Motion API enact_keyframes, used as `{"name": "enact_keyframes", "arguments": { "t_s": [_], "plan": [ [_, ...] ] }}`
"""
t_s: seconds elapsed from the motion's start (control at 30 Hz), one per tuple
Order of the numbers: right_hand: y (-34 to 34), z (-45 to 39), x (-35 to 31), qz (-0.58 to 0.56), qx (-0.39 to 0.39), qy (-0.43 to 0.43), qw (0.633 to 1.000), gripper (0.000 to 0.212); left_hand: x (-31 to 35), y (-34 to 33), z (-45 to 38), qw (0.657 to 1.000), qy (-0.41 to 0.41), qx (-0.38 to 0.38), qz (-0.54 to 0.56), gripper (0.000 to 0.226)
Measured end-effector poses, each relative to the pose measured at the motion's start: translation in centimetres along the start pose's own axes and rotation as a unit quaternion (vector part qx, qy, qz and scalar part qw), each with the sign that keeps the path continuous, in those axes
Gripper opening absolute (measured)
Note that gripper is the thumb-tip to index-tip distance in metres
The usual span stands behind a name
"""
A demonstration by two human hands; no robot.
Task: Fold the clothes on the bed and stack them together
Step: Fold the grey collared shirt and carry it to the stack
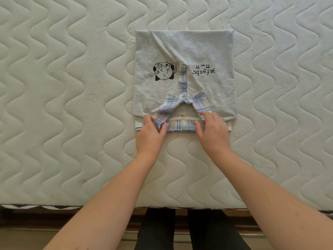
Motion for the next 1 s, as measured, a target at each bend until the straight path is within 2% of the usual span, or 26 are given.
{"name": "enact_keyframes", "arguments": {
  "t_s": [0.07,0.17,0.23,0.33,0.43,0.53,0.6,0.7,0.77,0.87,1.0],
  "plan": [
    [-1.6,-1.0,-1.6,-0.110,-0.052,-0.041,0.992,0.027,-0.2,0.1,-0.5,0.997,0.040,0.015,0.057,0.045],
    [-3.2,-3.4,-4.2,-0.144,-0.076,-0.050,0.985,0.033,-1.1,-0.5,-1.6,0.989,0.101,-0.009,0.105,0.039],
    [-4.0,-5.4,-6.0,-0.131,-0.098,-0.028,0.986,0.041,-1.6,-1.7,-2.1,0.984,0.123,-0.064,0.112,0.033],
    [-5.9,-8.0,-6.7,-0.053,-0.192,-0.045,0.979,0.049,-2.0,-2.5,-2.4,0.973,0.147,-0.121,0.134,0.028],
    [-7.0,-9.8,-6.4,-0.002,-0.251,-0.087,0.964,0.037,-2.6,-2.3,-2.6,0.967,0.159,-0.122,0.154,0.024],
    [-6.6,-11.1,-5.9,-0.010,-0.223,-0.108,0.969,0.019,-2.9,-1.8,-2.2,0.967,0.167,-0.103,0.163,0.022],
    [-6.2,-11.2,-5.4,-0.027,-0.183,-0.115,0.976,0.018,-2.9,-1.6,-1.9,0.970,0.165,-0.092,0.155,0.024],
    [-6.2,-10.8,-5.2,0.038,-0.153,-0.056,0.986,0.024,-2.6,-1.0,-1.5,0.977,0.156,-0.075,0.124,0.023],
    [-5.4,-10.8,-4.9,0.036,-0.106,-0.023,0.993,0.032,-1.9,0.3,-1.7,0.990,0.112,-0.026,0.082,0.021],
    [-1.7,-11.2,-2.6,-0.042,-0.001,-0.026,0.999,0.030,1.7,1.9,-1.9,0.997,-0.056,0.050,0.036,0.026],
    [1.9,-10.0,2.8,-0.038,0.048,-0.046,0.997,0.019,8.1,-0.8,-1.2,0.963,-0.267,0.029,-0.032,0.034]
  ]
}}
Point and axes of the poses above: each hand's wrist, its own z-axis away from the middle knuckle, its own y-axis out of the back of the hand, x = y × z, the point moved 9 cm from there along -z, towards the middle knuckle, and after that the axes turned 10 degrees about x, right-handed, at the moved point
